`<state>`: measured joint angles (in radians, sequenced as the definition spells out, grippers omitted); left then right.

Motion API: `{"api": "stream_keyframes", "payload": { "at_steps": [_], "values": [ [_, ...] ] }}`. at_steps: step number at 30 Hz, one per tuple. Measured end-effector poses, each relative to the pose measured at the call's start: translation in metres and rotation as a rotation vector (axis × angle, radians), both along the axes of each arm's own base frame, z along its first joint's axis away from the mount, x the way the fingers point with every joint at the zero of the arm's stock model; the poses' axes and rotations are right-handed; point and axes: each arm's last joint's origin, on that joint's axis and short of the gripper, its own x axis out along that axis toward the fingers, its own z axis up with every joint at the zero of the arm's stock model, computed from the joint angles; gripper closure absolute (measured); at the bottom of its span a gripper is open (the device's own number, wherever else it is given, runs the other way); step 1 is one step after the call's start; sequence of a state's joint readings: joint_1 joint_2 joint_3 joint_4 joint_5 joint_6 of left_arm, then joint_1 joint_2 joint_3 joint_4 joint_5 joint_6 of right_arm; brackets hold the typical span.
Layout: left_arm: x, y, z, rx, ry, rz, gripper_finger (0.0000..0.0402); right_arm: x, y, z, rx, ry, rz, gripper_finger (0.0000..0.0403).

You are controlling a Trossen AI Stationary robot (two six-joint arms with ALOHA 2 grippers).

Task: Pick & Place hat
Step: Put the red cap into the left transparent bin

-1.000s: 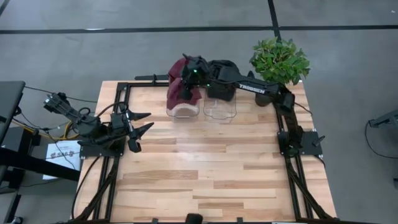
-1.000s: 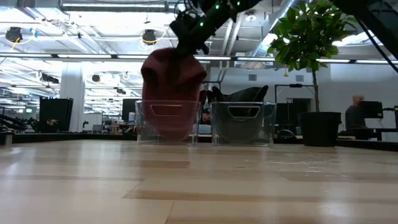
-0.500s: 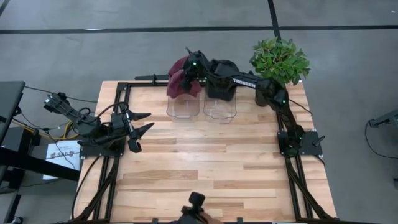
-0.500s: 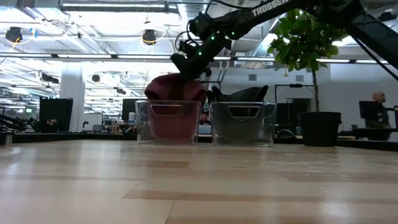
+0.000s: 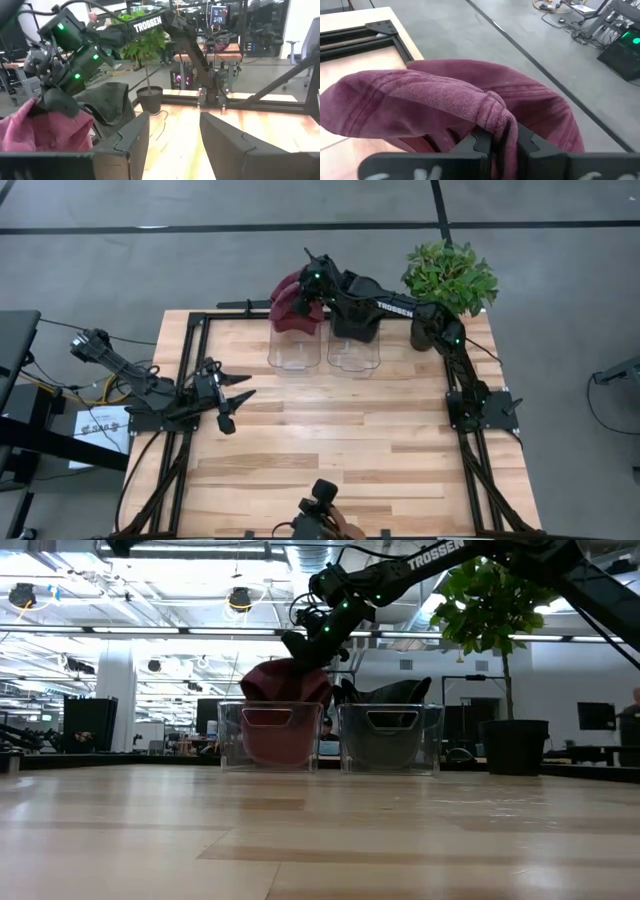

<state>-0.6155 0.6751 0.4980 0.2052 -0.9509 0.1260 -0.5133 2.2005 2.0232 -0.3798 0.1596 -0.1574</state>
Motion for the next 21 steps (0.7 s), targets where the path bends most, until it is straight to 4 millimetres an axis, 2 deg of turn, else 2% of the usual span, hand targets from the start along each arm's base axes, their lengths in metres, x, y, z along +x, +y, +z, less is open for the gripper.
{"api": "stream_keyframes", "payload": {
  "at_steps": [6,9,16,21],
  "values": [
    [0.001,0.001,-0.027,0.011,0.007,0.007,0.0229,0.001,0.002,0.0,-0.004,0.007,0.045,0.0359],
    [0.002,0.004,-0.026,-0.017,-0.039,0.021,0.0229,0.001,0.002,0.0,-0.013,0.016,0.08,0.0343],
    [0.006,0.004,-0.029,0.0,-0.024,-0.046,0.0229,0.001,0.002,0.0,-0.016,0.018,0.081,0.0286],
    [0.01,0.004,-0.032,0.013,-0.003,-0.041,0.0229,0.0,0.001,0.0,-0.044,0.045,0.023,0.0246]
  ]
}}
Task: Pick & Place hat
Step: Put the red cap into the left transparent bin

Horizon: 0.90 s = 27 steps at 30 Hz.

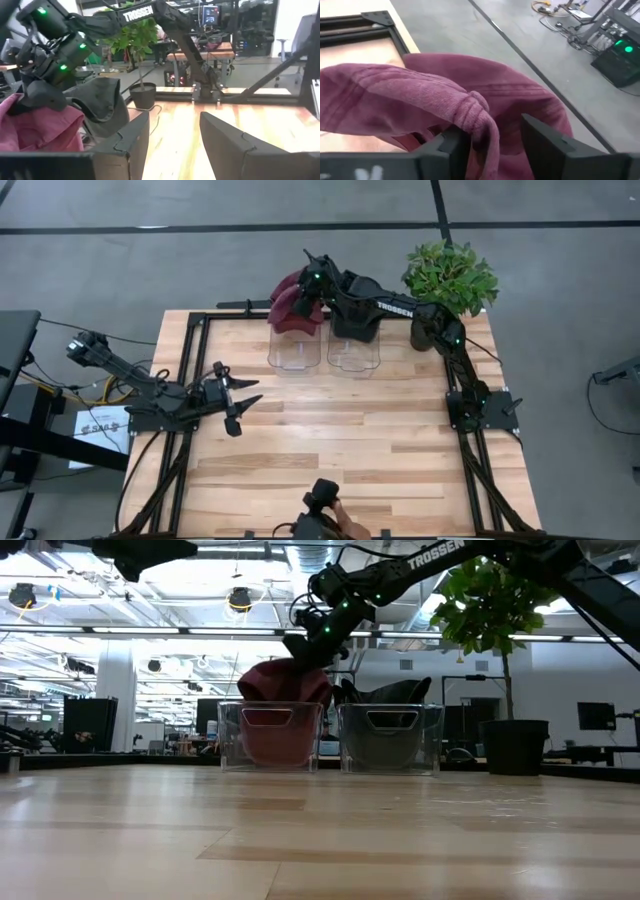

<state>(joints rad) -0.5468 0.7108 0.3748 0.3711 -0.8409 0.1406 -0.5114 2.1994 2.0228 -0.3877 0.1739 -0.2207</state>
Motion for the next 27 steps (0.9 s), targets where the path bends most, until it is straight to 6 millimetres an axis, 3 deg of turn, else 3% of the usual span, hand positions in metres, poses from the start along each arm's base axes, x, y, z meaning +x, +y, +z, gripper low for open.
{"api": "stream_keyframes", "payload": {
  "at_steps": [14,27],
  "values": [
    [0.01,0.006,-0.006,0.021,0.037,0.059,0.0229,-0.002,0.005,0.004,-0.011,0.032,0.013,0.016],
    [0.011,0.008,-0.006,0.004,0.033,0.069,0.0229,-0.007,0.005,0.01,-0.107,0.117,0.02,0.0158]
  ]
}}
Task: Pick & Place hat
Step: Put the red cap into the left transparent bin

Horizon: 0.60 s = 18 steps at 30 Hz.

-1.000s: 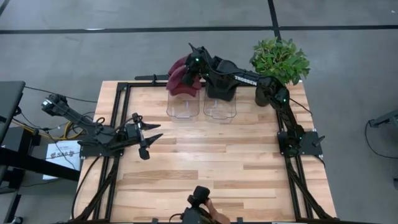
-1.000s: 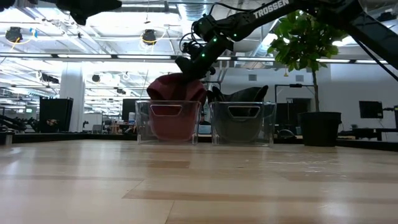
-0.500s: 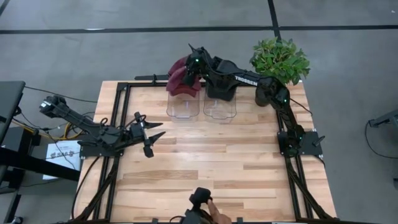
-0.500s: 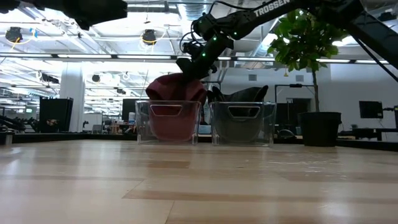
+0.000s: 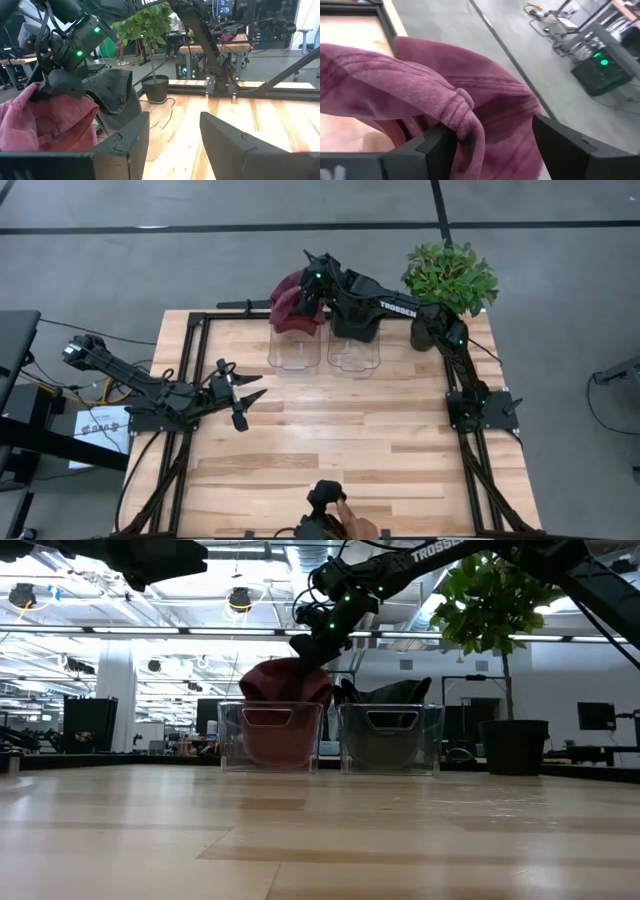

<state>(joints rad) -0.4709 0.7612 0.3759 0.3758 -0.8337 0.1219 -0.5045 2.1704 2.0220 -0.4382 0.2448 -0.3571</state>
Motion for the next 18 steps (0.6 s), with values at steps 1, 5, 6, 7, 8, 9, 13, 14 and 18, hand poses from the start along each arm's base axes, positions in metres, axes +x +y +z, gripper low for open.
{"api": "stream_keyframes", "payload": {
  "at_steps": [1,5,6,7,8,9,13,14,18],
  "values": [
    [0.0,0.0,0.0,0.0,0.0,0.0,0.0229,-0.0001,-0.0003,0.0003,-0.009,0.002,-0.007,0.0158],
    [0.0,0.0,0.0,0.0,0.0,0.0,0.0229,-0.0008,-0.0017,0.0012,-0.053,0.025,-0.043,0.0158],
    [0.0,0.0,0.0,0.0,0.0,0.0,0.0229,-0.001,-0.0019,0.0011,-0.06,0.031,-0.047,0.0158],
    [0.0,0.0,0.0,0.0,0.0,0.0,0.0229,-0.0009,-0.0019,0.0013,-0.061,0.031,-0.046,0.0158],
    [0.0,0.0,0.0,0.0,0.0,0.0,0.0229,-0.0009,-0.0019,0.0012,-0.061,0.032,-0.044,0.0158],
    [0.0,0.0,0.0,0.0,0.0,0.0,0.0229,-0.0008,-0.0016,0.0011,-0.057,0.031,-0.036,0.0158],
    [0.0,0.0,0.0,0.0,0.0,-0.001,0.0229,-0.001,0.0025,-0.0039,0.024,0.05,0.076,0.0158],
    [0.0,0.0,0.0,0.0,0.0,-0.001,0.0229,-0.0015,0.0032,-0.0053,0.032,0.064,0.085,0.0158],
    [0.0,0.0,0.0,0.0,0.0,-0.001,0.0229,-0.0033,0.0039,-0.0077,0.04,0.099,0.086,0.0158]
  ]
}}
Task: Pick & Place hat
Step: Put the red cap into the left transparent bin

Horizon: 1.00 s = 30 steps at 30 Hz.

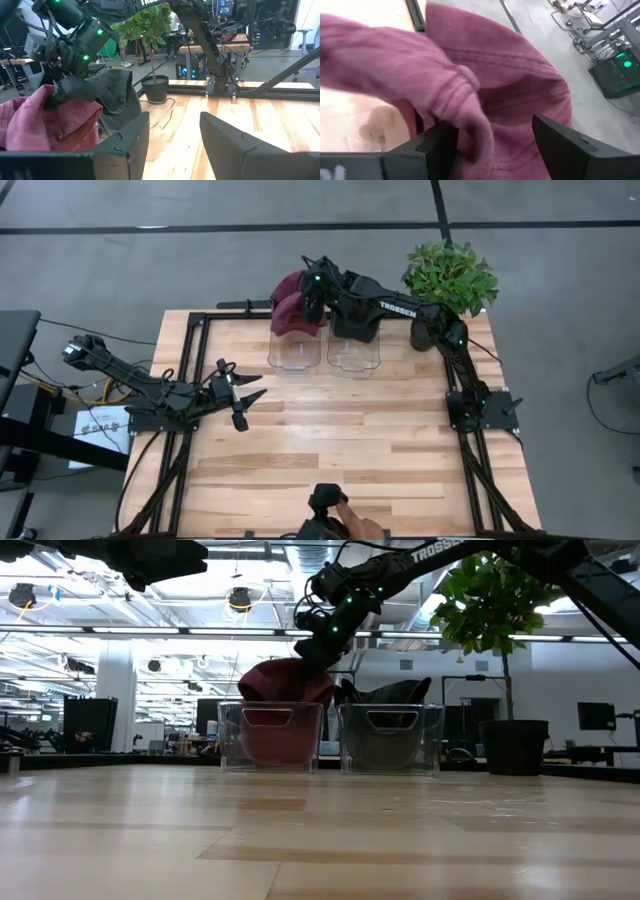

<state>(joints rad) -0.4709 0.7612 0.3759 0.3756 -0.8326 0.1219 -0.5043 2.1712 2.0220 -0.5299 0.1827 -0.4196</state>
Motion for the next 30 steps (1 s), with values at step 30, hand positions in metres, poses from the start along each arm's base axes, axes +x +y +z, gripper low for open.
{"api": "stream_keyframes", "payload": {
  "at_steps": [30],
  "values": [
    [0.0,0.0,0.0,0.001,0.0,0.0,0.0229,-0.02,-0.028,0.043,-0.111,-0.241,-0.178,0.0159]
  ]
}}
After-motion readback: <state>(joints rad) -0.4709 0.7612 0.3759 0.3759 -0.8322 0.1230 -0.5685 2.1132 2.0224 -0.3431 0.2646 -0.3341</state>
